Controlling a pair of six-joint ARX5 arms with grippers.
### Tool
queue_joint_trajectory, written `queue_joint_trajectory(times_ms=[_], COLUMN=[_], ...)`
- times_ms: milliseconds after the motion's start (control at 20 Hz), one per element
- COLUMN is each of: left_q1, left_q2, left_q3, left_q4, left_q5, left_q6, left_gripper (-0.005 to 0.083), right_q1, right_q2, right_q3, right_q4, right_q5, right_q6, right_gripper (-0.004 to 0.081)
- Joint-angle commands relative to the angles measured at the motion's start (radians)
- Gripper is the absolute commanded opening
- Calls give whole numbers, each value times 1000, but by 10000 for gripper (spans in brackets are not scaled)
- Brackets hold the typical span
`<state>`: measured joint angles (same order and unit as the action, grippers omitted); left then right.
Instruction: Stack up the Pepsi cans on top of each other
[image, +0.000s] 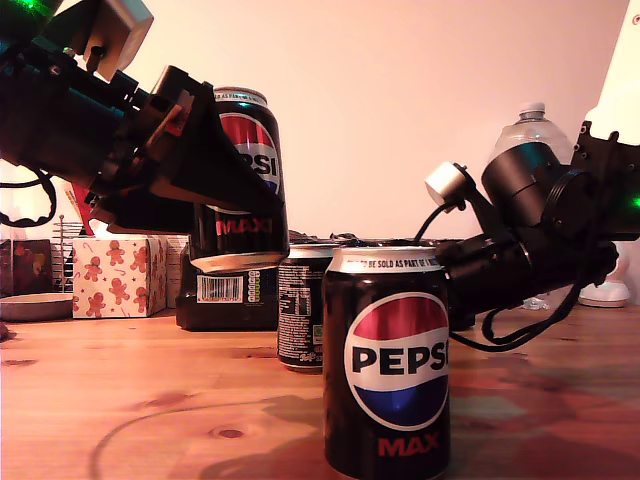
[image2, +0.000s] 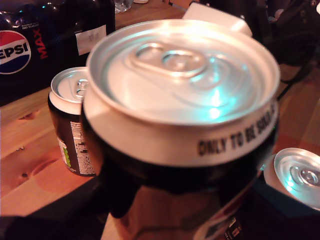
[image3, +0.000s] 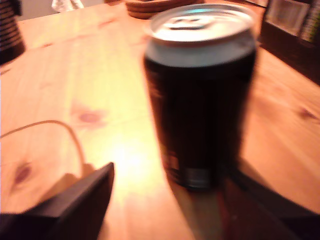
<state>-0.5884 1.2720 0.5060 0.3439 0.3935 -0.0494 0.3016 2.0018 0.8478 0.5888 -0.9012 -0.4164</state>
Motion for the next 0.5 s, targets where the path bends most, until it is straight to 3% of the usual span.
queue_joint_trajectory(times_ms=[0,100,450], left_q1=[-1,-1,-1], left_q2=[-18,-18,-18], left_q3=[-4,-4,-3], left_q4=[38,37,39], left_q5=[7,7,7], left_q6=[-3,-3,-3], left_gripper=[358,358,358], right_q1=[-2,9,62], right_q2=[15,15,15], right_q3=[21,35,71], right_q4=[4,0,-21], right_q5=[18,79,153], right_q6=[8,48,54], right_gripper=[621,639,655])
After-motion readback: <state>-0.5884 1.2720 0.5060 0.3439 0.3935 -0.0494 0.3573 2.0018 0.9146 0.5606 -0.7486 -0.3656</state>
